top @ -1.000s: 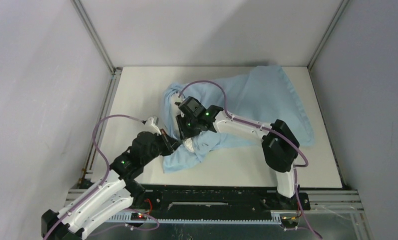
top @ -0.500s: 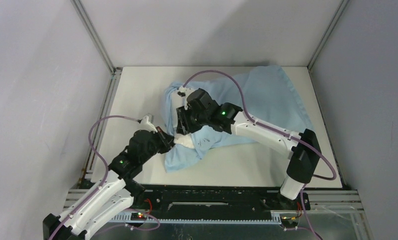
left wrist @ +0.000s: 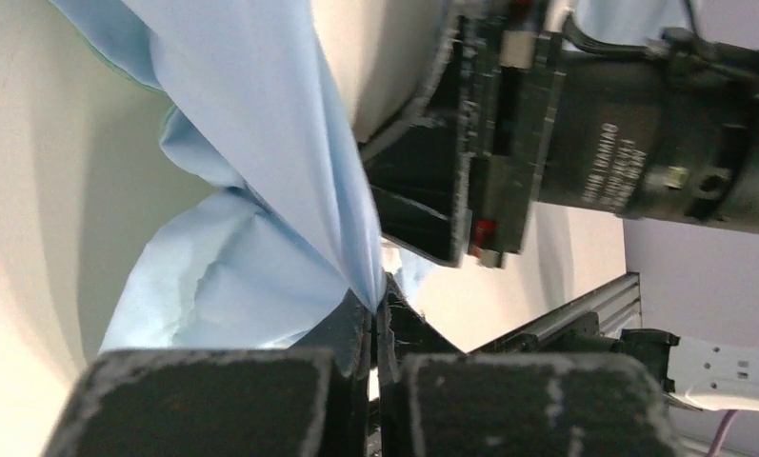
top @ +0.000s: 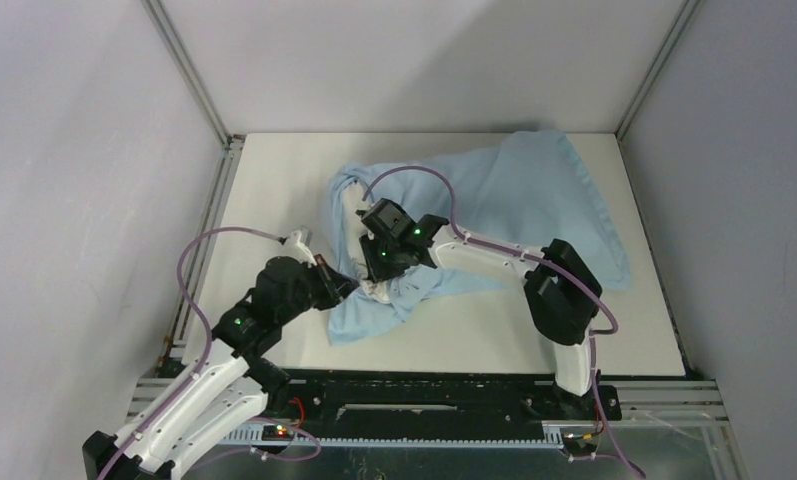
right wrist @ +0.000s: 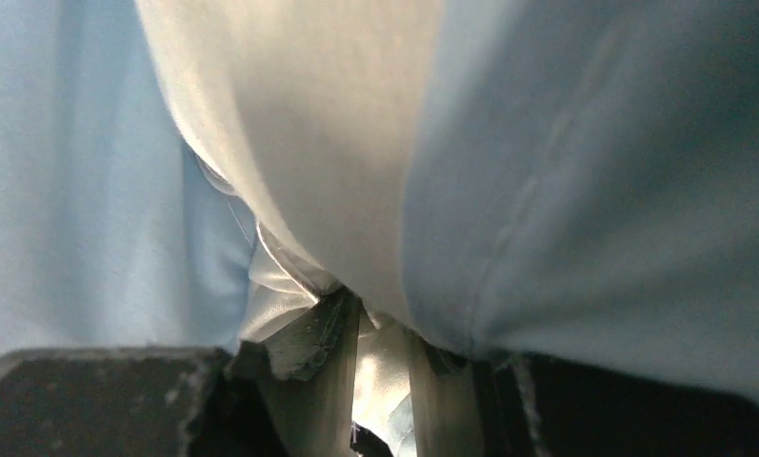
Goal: Put the pillow into the pillowcase
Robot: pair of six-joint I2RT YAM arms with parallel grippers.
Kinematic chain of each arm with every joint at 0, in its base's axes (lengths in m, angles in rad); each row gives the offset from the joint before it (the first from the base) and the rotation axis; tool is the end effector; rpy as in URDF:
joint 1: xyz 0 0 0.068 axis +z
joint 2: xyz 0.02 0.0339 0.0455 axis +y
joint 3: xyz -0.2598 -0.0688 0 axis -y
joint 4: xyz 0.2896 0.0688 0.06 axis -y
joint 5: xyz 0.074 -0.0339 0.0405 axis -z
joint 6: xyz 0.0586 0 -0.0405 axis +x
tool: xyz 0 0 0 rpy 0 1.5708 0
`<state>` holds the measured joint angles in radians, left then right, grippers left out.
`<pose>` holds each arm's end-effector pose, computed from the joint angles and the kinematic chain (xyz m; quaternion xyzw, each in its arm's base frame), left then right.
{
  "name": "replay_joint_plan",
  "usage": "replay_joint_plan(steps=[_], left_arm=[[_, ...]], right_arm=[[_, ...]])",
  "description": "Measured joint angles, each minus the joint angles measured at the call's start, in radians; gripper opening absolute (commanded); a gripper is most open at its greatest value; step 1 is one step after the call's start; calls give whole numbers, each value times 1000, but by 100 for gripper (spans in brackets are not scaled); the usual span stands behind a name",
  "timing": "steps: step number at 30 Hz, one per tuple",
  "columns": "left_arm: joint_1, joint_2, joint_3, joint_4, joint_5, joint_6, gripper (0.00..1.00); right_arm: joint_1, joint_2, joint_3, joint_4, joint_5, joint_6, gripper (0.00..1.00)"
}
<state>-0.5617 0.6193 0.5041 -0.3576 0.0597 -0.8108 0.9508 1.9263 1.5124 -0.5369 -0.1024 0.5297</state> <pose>0.1852 -0.1207 0.2303 -0.0905 0.8480 -0.3502 0.3874 0.2720 0.3914 0.1878 -0.2140 0.9268 0.2415 0.1921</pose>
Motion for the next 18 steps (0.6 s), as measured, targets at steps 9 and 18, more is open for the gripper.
replay_joint_plan(steps=[9, 18], left_arm=[[-34, -30, 89, 71, 95, -3, 0], [-36, -48, 97, 19, -60, 1, 34]], right_arm=[[18, 101, 121, -32, 122, 5, 52], [-6, -52, 3, 26, 84, 12, 39]])
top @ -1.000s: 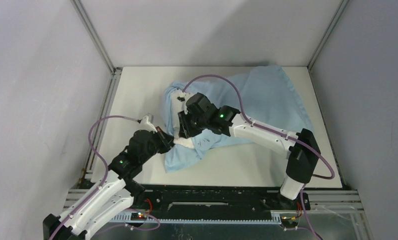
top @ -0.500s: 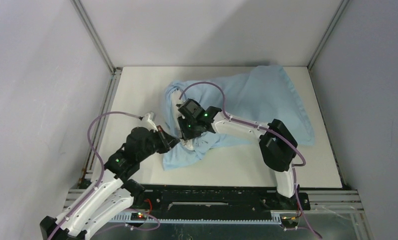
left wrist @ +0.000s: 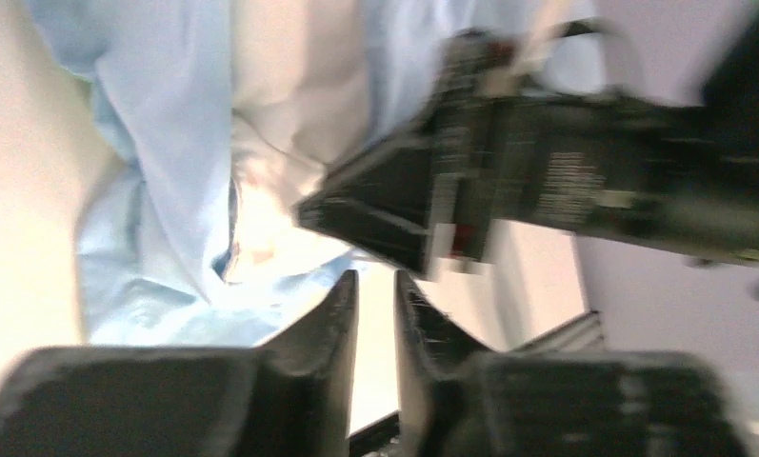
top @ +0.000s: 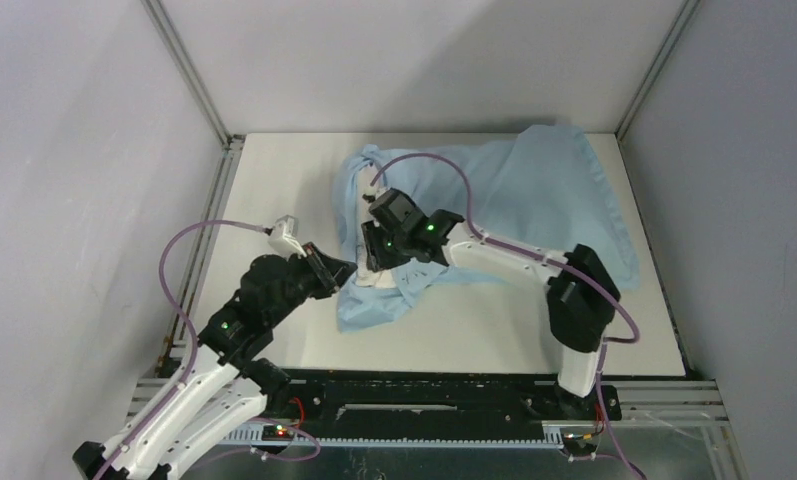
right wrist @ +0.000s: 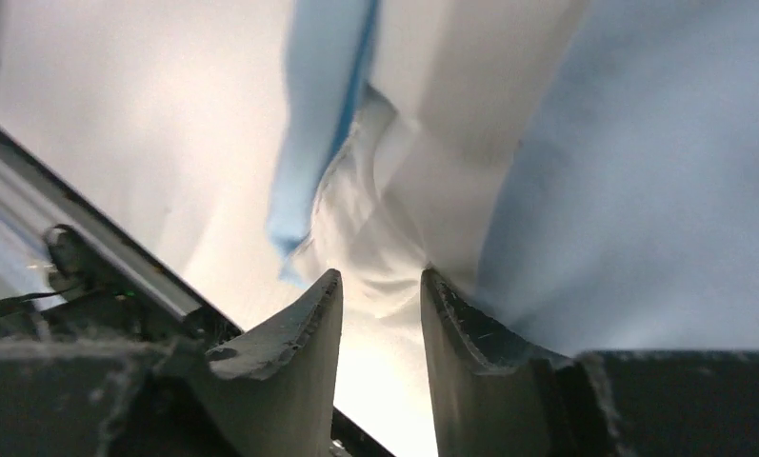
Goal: Put the pillow into the pillowcase
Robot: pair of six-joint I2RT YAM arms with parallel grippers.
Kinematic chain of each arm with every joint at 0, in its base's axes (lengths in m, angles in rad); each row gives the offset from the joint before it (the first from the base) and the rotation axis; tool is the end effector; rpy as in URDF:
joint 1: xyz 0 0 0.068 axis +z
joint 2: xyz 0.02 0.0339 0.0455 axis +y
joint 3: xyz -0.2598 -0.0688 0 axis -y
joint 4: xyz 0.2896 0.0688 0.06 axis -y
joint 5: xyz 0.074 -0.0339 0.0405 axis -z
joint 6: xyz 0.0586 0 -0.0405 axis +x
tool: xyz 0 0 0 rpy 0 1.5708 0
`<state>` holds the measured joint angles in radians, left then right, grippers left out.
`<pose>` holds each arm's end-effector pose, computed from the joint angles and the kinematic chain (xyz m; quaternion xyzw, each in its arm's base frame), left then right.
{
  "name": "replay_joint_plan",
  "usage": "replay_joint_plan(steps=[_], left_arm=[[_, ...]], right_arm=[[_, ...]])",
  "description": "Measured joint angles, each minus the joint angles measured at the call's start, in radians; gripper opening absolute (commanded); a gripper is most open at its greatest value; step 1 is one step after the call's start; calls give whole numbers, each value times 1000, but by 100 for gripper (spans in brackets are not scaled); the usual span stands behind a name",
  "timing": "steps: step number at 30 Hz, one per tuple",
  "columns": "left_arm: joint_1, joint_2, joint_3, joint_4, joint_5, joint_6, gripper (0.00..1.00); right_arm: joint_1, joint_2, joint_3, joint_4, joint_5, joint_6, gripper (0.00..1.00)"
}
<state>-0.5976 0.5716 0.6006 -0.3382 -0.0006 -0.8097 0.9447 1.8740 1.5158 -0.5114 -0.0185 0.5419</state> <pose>0.1782 -0.1213 0.2821 -0.0857 0.8030 -0.3814 0.4499 0.2777 0.3858 0.2148 -0.1910 0.9195 0.2388 0.2470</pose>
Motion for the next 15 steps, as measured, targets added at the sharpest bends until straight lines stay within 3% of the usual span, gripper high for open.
replay_joint_plan(steps=[6, 15], left_arm=[[0, 143, 0, -15, -116, 6, 62], [13, 237, 0, -22, -301, -26, 60]], right_arm=[[15, -117, 21, 11, 40, -14, 53], [60, -54, 84, -19, 144, -96, 71]])
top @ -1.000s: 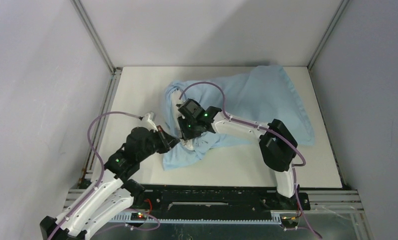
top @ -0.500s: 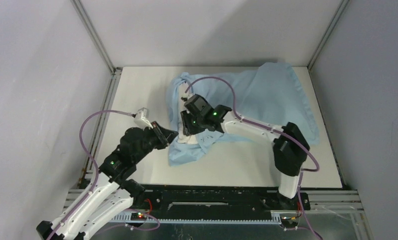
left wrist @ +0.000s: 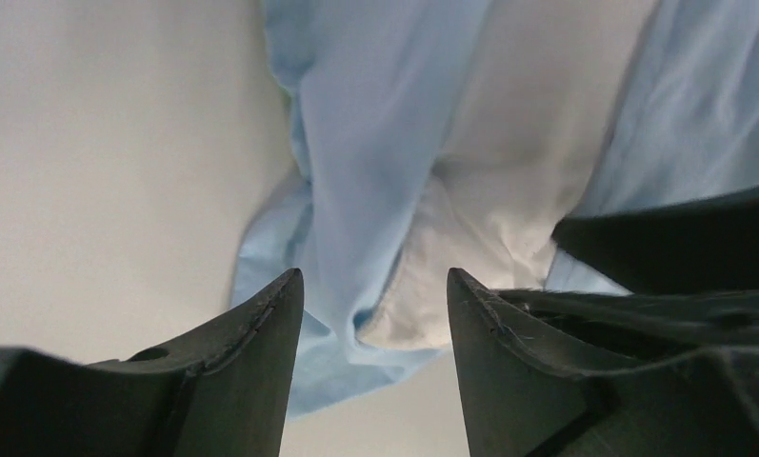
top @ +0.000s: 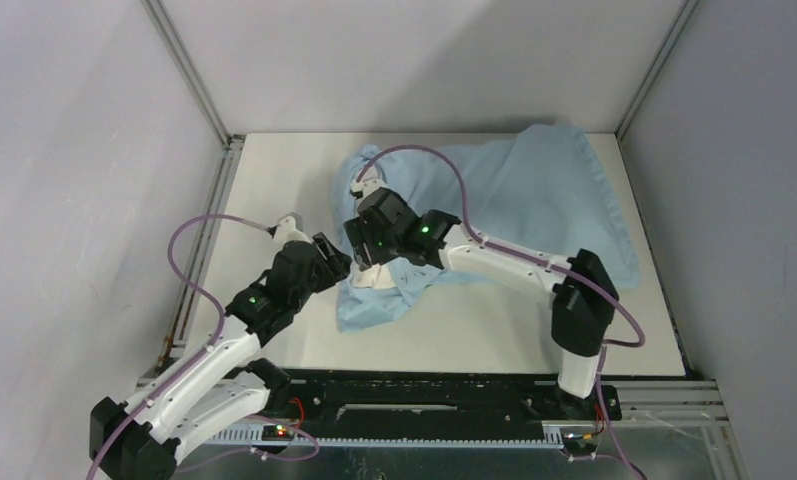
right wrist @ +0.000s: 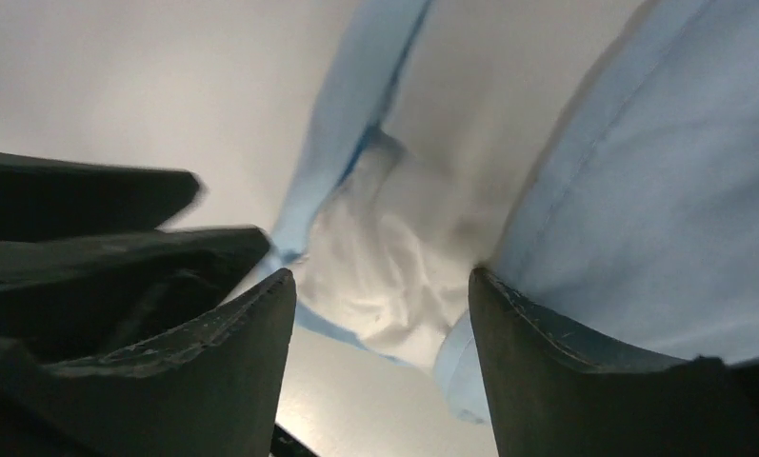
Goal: Put the pillow into the pillowcase
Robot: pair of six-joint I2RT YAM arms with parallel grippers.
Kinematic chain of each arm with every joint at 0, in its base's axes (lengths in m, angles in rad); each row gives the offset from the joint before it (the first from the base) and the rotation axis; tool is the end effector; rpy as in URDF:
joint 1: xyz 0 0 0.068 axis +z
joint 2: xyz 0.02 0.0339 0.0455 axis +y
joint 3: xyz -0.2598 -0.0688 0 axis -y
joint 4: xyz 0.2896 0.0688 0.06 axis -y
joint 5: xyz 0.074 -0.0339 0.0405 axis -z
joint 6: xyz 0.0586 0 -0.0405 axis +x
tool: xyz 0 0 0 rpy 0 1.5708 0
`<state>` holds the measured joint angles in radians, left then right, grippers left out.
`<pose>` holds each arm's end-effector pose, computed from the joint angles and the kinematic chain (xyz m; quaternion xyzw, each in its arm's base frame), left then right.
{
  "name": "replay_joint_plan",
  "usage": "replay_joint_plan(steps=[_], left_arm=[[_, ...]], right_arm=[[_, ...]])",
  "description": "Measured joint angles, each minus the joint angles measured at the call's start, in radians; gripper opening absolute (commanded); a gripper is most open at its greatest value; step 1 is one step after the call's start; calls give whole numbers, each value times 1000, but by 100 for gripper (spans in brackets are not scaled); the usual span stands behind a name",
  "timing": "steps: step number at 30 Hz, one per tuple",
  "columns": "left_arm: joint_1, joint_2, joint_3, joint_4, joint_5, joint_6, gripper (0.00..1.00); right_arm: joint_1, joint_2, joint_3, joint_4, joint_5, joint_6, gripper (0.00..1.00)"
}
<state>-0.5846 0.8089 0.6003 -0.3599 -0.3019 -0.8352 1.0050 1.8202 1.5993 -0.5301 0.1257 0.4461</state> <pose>0.2147 -0.1212 0.2302 -0.1800 0.8512 -0.2095 0.4462 0.2616 0.3982 0.2702 -0.2284 0.8867 0.2208 0.3358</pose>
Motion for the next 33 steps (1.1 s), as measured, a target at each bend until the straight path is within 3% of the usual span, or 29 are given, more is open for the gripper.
replay_joint_plan(steps=[4, 6, 7, 9, 11, 12, 20, 26, 33], left_arm=[[52, -12, -3, -1, -26, -14, 59], [80, -22, -10, 5, -19, -15, 60], [92, -21, -11, 8, -8, -13, 60], [101, 8, -11, 21, 10, -5, 61], [105, 60, -10, 34, 39, 0, 62], [105, 94, -10, 45, 55, 0, 62], [98, 259, -9, 107, 96, 6, 64], [65, 390, 5, 130, 68, 7, 61], [25, 305, 39, 34, 12, 16, 61]], right_arm=[[17, 83, -2, -8, 65, -40, 76], [33, 131, 0, -9, 108, -61, 74], [40, 156, 4, -14, 128, -66, 64], [54, 202, 17, -24, 160, -76, 24], [56, 223, 17, -32, 167, -84, 5], [54, 225, 8, -25, 160, -73, 0], [-60, 92, -203, 160, -76, 10, 0], [-98, 66, -218, 206, -188, 44, 0], [-104, 64, -224, 212, -220, 46, 0]])
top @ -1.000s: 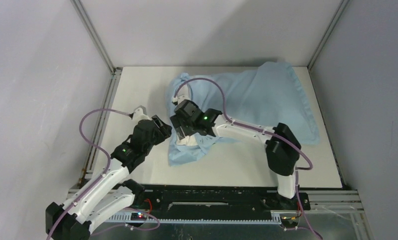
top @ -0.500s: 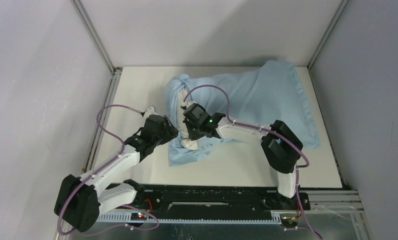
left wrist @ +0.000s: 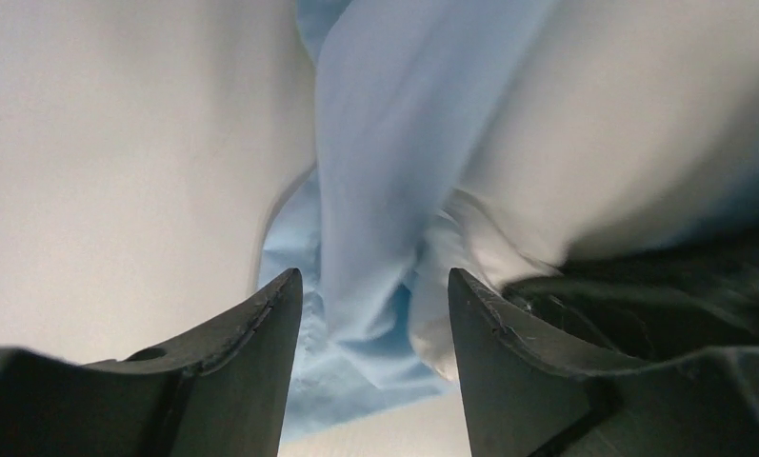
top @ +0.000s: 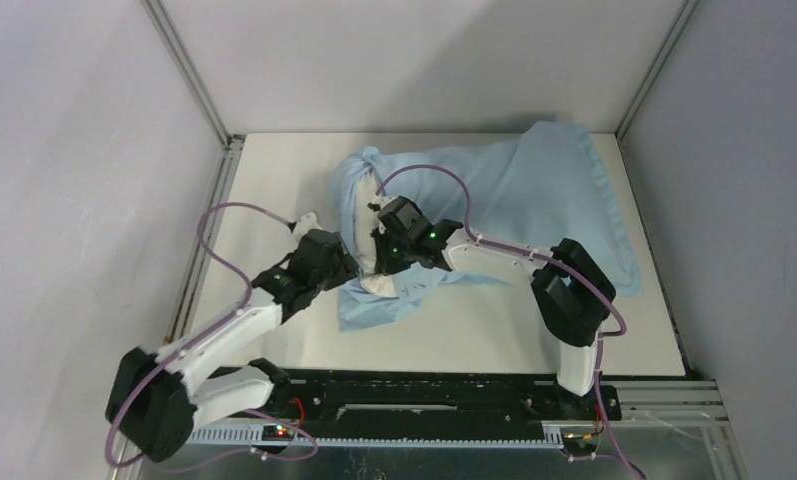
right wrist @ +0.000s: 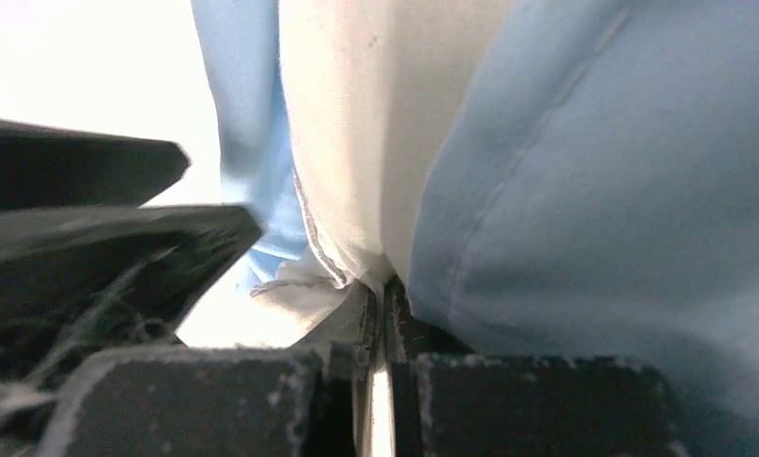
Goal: Put the pillow into the pillowcase
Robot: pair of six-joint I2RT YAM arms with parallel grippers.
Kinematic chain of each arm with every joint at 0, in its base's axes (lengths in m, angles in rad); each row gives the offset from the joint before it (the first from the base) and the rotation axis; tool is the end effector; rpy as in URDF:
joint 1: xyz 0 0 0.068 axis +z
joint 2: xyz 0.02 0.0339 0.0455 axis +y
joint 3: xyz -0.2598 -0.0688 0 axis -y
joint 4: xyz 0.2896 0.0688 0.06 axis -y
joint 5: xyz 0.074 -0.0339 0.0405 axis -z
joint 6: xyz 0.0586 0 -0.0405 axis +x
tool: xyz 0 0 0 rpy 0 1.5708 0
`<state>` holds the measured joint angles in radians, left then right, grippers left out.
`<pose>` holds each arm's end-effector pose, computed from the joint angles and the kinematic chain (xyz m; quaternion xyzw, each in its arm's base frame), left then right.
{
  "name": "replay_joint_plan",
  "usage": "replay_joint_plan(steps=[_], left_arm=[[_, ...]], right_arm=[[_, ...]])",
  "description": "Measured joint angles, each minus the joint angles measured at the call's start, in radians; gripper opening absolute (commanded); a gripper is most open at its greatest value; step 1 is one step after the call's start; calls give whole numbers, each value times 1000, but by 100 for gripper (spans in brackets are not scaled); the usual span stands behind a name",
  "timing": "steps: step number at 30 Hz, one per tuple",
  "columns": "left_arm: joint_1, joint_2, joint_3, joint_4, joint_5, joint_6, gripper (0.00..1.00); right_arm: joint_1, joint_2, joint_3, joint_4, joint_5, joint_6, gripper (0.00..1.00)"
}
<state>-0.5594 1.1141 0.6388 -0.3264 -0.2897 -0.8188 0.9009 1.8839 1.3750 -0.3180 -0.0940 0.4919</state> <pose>0.2470 -0.1349 0.1740 -0.1723 0.9026 -0.1328 0.3716 0.2886 0.3732 0.1746 -0.2057 0.9077 0.2664 0.2504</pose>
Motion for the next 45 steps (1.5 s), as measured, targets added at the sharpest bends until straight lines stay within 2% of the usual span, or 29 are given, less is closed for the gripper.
replay_joint_plan(steps=[2, 5, 7, 11, 17, 23, 29, 40, 45], left_arm=[[-11, -82, 14, -38, -3, 0, 59], [-30, -189, 47, -69, 2, -10, 50], [-39, -200, 69, -65, 5, -24, 46], [-63, -138, 85, -21, 10, -79, 40], [-95, 24, 85, 3, -35, -151, 42], [-92, 33, 77, 8, -123, -179, 37], [-82, 97, 76, 28, -142, -187, 32], [-79, 176, 72, 70, -150, -188, 32], [-79, 143, 27, 84, -153, -194, 32]], right_arm=[[-3, -1, 0, 1, -11, 3, 0], [-6, -2, 0, 6, -25, 6, 0], [-9, -5, -2, 10, -36, 9, 0], [-14, -8, -3, 15, -55, 17, 0], [-19, -8, -4, 14, -67, 24, 0], [-20, -9, -6, 14, -68, 24, 0], [-20, -11, -6, 14, -68, 26, 0], [-20, -12, -7, 13, -68, 35, 0], [-19, -12, -11, 13, -68, 35, 0]])
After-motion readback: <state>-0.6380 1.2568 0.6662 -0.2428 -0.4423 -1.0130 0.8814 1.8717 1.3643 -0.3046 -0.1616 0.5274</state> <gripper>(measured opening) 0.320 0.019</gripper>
